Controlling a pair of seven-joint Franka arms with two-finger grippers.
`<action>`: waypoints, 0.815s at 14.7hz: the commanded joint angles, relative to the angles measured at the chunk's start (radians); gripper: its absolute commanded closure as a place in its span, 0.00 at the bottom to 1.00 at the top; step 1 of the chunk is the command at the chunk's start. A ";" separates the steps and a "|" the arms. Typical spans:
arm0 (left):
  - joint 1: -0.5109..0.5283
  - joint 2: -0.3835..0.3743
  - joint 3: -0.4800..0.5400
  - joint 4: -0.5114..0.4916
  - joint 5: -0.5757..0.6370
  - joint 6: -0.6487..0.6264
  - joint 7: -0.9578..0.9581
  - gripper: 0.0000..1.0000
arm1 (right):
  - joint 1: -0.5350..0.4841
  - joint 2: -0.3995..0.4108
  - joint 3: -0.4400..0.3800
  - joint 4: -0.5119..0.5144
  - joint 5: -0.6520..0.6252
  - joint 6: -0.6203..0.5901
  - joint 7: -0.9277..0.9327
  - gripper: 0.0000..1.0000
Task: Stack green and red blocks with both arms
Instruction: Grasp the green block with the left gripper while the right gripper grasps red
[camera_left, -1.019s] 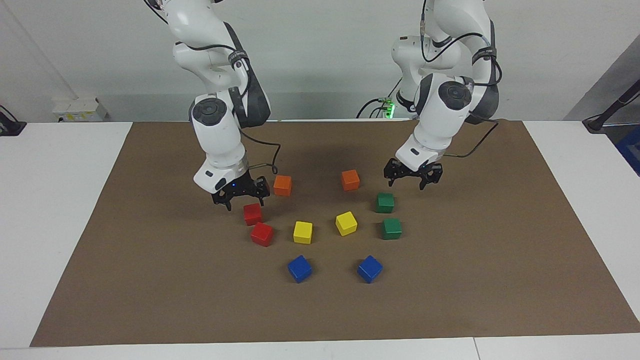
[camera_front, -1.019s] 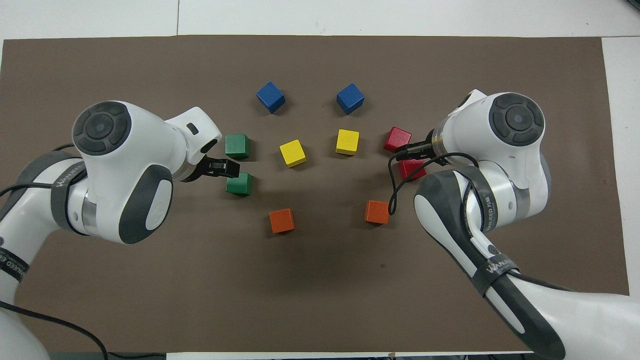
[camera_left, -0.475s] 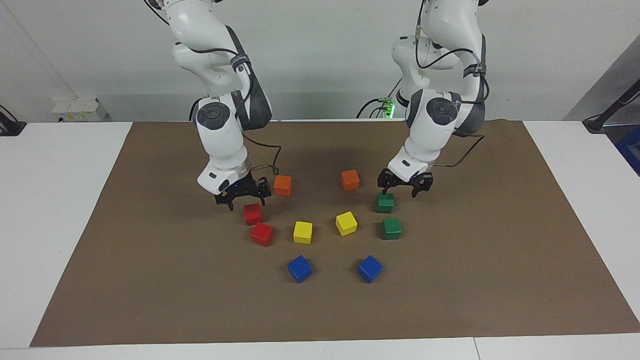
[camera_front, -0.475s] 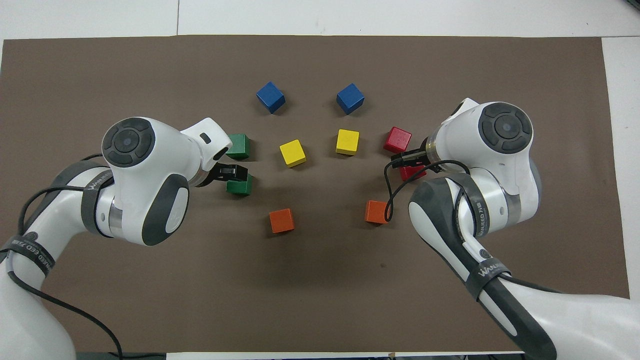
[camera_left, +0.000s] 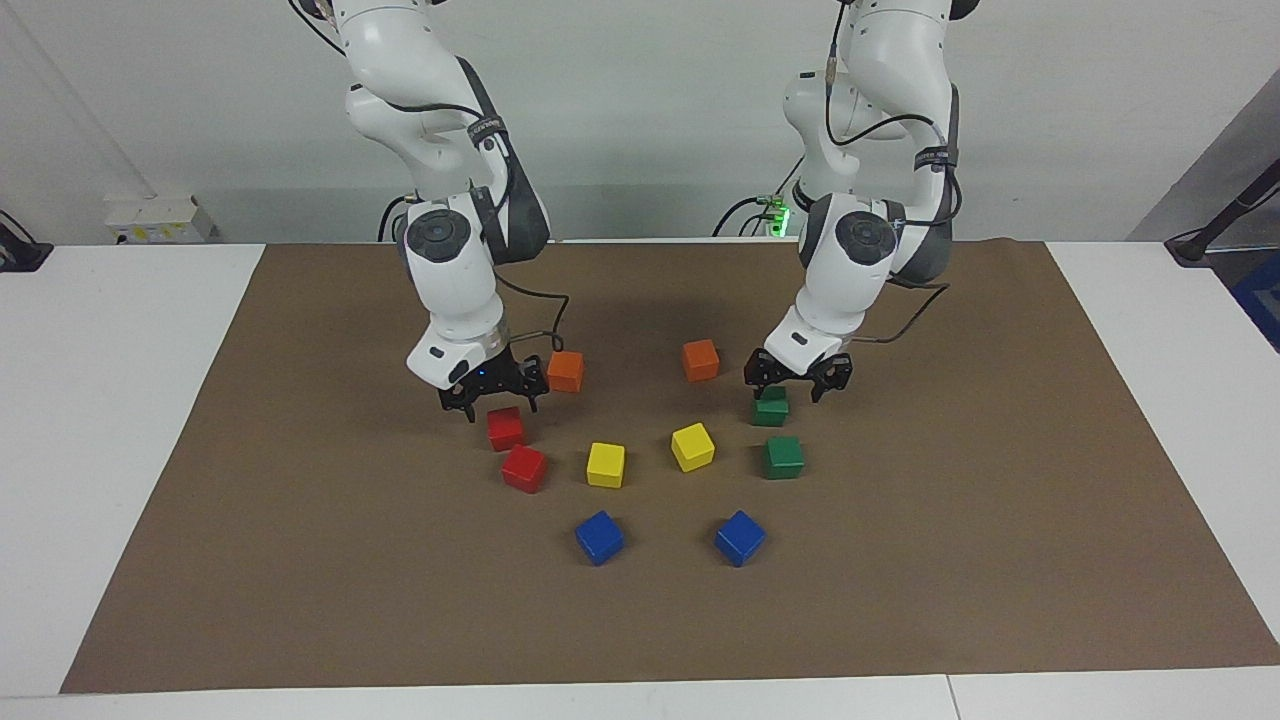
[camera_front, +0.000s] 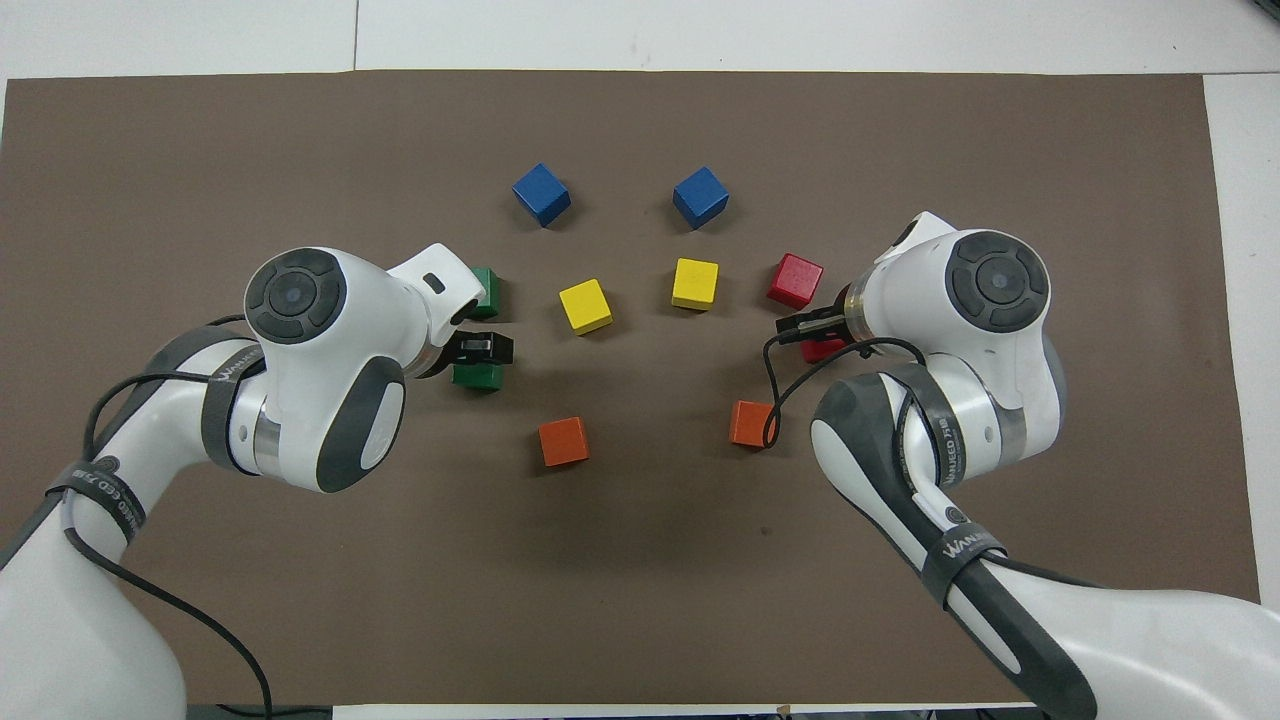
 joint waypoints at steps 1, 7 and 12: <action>-0.018 0.014 0.020 0.001 0.051 0.008 -0.002 0.00 | -0.010 -0.003 0.002 -0.031 0.010 0.047 -0.009 0.00; -0.015 0.019 0.017 -0.005 0.067 0.020 -0.025 0.14 | -0.009 0.015 0.002 -0.037 0.010 0.079 -0.009 0.00; -0.018 0.017 0.018 -0.005 0.068 0.006 -0.027 1.00 | -0.003 0.017 0.002 -0.037 0.010 0.094 -0.005 0.00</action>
